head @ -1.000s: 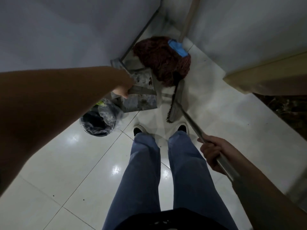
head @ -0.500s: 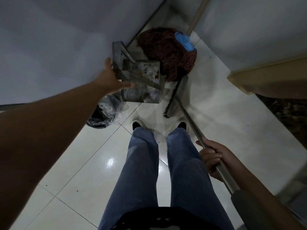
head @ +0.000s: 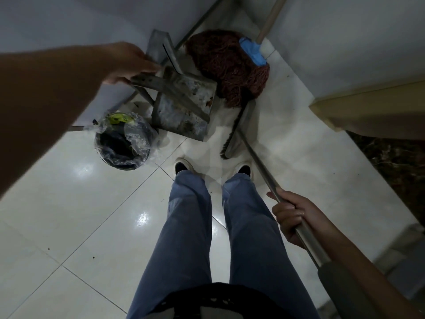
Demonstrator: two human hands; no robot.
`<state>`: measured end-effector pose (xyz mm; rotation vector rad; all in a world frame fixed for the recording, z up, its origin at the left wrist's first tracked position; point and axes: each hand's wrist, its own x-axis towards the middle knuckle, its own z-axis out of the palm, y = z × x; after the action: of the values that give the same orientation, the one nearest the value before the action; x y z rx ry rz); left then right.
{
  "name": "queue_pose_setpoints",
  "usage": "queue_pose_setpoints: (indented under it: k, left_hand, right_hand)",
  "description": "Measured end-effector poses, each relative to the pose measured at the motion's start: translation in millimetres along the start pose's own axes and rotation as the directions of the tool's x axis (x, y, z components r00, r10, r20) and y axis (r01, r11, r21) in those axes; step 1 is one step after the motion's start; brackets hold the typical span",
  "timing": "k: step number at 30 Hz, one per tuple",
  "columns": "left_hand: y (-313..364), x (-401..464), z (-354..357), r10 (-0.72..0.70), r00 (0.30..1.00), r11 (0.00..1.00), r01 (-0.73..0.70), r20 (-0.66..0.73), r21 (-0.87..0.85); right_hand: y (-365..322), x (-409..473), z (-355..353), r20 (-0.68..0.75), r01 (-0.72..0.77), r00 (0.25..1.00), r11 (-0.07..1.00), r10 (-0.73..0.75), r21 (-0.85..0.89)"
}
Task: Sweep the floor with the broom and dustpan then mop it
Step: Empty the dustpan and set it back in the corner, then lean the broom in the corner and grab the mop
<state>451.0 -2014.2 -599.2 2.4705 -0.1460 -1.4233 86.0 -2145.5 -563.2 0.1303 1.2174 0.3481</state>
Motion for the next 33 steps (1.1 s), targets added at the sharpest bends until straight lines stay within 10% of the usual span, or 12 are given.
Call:
queue_pose_setpoints:
  k: [10, 33]
  left_hand:
    - [-15.8, 7.7, -7.5, 0.112, 0.992, 0.88, -0.073, -0.056, 0.47]
    - [-26.5, 17.7, -0.9, 0.237, 0.963, 0.834, -0.135, -0.126, 0.535]
  right_hand:
    - [5.3, 3.1, 1.9, 0.013, -0.009, 1.0, 1.0, 0.009, 0.008]
    - [11.9, 9.8, 4.6, 0.008, -0.017, 1.0, 1.0, 0.017, -0.003]
